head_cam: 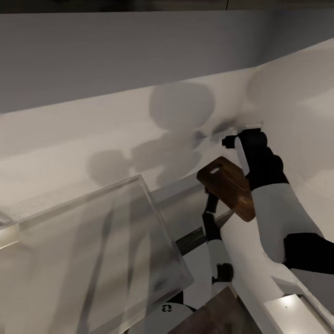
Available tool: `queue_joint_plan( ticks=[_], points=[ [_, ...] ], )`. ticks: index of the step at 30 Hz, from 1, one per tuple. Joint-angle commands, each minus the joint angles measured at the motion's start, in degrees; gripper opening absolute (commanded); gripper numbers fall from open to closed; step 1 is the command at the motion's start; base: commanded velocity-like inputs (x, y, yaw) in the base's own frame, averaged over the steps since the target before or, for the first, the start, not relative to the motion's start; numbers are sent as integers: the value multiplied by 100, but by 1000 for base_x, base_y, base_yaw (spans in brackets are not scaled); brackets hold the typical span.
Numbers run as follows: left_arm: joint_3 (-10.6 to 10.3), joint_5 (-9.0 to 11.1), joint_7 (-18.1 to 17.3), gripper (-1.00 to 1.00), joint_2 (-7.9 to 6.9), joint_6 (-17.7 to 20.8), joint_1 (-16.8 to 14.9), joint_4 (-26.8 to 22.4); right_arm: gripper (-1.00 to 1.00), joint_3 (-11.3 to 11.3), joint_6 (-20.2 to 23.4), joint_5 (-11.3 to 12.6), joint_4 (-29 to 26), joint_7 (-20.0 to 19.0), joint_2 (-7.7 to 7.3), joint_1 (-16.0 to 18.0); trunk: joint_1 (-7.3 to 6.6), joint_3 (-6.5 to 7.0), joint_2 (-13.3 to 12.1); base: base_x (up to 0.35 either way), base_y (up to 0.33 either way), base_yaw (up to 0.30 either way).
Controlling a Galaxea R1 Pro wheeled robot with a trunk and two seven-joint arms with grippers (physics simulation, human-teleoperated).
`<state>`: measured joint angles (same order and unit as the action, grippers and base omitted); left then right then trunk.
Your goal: In the kitchen, take the Vidalia onion out of the sink, dice it on the chopping board with the paring knife, put the diced onion into the bowl on the countertop, then place both the paring knife and the chopping board into the sink.
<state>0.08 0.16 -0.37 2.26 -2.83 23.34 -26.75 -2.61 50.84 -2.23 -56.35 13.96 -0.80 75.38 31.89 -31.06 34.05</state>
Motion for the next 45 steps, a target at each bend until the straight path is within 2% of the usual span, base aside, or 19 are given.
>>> queue_joint_plan(
  ticks=[1,2,4,6,7,8,9,11,15,18,21,22,26,36,39,41,45],
  points=[
    [1,1,-4,100,1,-7,4,-10,100,-20,173,-16,41,2,-3,139,2,-6,6,0,0,0],
    [1,1,-3,100,2,-7,4,-11,100,-20,285,-15,139,-1,0,267,2,-6,6,0,0,0],
    [1,1,-5,100,2,-7,4,-11,100,-20,422,-9,683,-14,13,648,2,-6,6,0,0,0],
    [1,1,-3,100,2,-7,4,-8,100,-20,459,-2,1394,-32,26,1057,2,-6,6,0,0,0],
    [1,1,-3,100,2,-7,4,-7,100,-20,469,5,1957,-41,35,1352,2,-6,6,0,0,0],
    [1,1,-4,100,2,-7,4,-7,100,-20,471,7,2118,-43,37,1432,2,-6,6,0,0,0],
    [1,1,-6,100,2,-7,4,-4,100,-20,476,10,2578,-57,42,1626,2,-6,6,0,0,0],
    [1,1,-3,100,2,-9,4,6,100,-23,478,16,2770,-85,43,1692,2,-6,6,0,0,0],
    [1,1,-6,100,2,-8,4,17,100,-44,486,22,3026,-432,29,1743,2,-6,6,0,0,0],
    [1,1,-4,100,2,-7,4,23,100,-65,488,2,3228,-1148,-8,1756,2,-6,6,0,0,0],
    [-3,1,-6,100,2,-7,4,27,100,-69,488,-7,3274,-1451,-46,1759,2,-6,6,0,0,0],
    [-4,1,-6,100,2,-7,4,28,100,-71,488,-8,3286,-1532,-102,1759,2,-6,6,0,0,0],
    [-10,1,-5,100,2,-8,4,30,100,-72,488,-6,3303,-1661,-275,1761,2,-6,6,0,0,0],
    [-8,5,-4,100,2,-7,4,30,100,-73,488,-5,3306,-1702,-398,1761,2,-6,6,0,0,0],
    [-10,5,-5,100,2,-7,4,30,100,-98,488,-7,3307,-1881,-450,1761,2,-6,6,0,0,0],
    [-13,6,-6,100,2,-9,4,34,100,-215,488,-23,3310,-2072,-469,1761,2,-6,6,0,0,0],
    [-4,3,0,100,2,-12,4,87,100,-725,488,-84,3310,-2699,-596,1761,2,-6,6,0,0,0]
  ],
)
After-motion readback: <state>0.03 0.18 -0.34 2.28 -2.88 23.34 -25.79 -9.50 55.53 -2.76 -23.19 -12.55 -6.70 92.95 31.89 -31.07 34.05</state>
